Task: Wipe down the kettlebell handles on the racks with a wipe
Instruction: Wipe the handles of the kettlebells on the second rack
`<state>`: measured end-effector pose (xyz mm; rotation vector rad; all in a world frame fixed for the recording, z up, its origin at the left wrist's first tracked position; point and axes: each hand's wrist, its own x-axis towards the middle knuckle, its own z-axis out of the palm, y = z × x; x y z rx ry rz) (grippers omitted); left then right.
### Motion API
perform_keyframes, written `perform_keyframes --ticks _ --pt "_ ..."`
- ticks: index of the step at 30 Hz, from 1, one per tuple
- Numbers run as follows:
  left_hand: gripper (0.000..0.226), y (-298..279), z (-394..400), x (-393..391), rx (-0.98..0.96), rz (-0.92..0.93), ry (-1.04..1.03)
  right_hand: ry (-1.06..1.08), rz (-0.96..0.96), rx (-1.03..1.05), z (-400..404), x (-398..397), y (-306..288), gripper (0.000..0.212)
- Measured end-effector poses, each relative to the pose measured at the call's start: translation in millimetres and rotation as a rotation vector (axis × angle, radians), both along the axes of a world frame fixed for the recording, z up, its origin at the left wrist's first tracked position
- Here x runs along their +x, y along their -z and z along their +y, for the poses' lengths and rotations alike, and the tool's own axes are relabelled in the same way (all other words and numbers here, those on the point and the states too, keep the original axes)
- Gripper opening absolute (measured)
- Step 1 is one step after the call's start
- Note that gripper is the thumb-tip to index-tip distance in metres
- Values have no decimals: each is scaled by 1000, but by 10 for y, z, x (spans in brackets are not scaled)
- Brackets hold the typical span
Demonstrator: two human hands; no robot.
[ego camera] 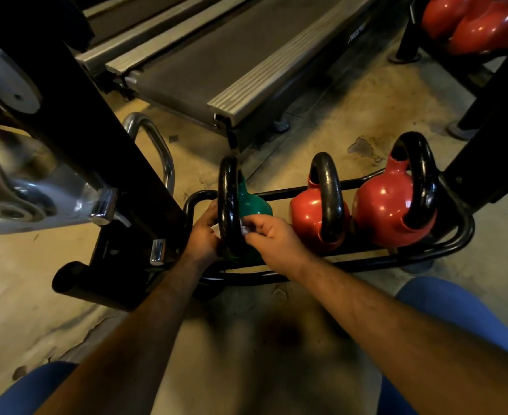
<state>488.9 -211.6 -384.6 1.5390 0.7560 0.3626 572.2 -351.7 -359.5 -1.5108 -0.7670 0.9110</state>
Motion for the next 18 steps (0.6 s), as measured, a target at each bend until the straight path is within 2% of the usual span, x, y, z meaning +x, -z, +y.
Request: perform_keyframes --ticks 3,5,8,14,18 --pt "22 12 15 -33 -110 -11 7 52 172 -1 98 69 -107 29" --pt "37 29 17 -51 -24 7 18 125 292 -10 164 73 -185 33" --pt "30 16 18 -37 65 -18 29 279 442 -46 337 68 -230 40" --pt "39 -31 -11 -51 104 -27 12 463 696 -16 624 155 -398 29" --pt "43 -30 -28 -79 152 -33 16 548 727 -26 912 327 -392 30"
